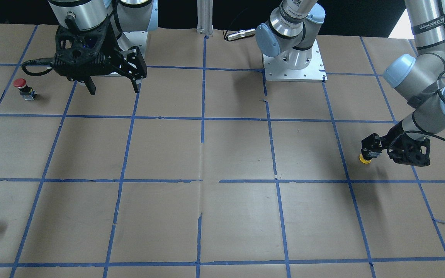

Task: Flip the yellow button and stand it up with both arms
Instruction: 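Lower the left gripper over the yellow button lying on its side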

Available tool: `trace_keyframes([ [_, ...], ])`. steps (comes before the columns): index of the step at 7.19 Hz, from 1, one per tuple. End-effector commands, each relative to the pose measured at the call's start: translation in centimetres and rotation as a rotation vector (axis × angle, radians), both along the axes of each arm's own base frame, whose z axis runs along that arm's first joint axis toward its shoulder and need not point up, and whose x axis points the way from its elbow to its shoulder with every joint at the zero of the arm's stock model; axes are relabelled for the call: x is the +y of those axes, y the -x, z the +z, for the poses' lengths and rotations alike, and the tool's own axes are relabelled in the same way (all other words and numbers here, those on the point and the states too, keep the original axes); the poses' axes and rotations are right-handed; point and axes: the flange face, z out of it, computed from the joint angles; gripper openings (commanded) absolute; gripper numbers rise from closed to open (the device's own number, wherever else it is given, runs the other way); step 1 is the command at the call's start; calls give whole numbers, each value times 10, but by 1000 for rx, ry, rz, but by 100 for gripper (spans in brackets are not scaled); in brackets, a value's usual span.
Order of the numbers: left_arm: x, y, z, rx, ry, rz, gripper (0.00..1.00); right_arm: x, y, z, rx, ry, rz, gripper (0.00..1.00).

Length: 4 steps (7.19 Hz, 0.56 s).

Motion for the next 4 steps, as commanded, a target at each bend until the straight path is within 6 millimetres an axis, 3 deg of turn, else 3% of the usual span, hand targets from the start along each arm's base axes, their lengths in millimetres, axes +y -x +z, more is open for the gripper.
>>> trace_keyframes([
  [1,8,4,-12,-7,-1,-31,99,0,0,1,0,2,0,100],
  [2,5,2,-9,-13,11,-40,98,1,0,1,0,2,0,100],
  [4,9,4,-7,-18,10,-48,86,1,0,1,0,2,0,100],
])
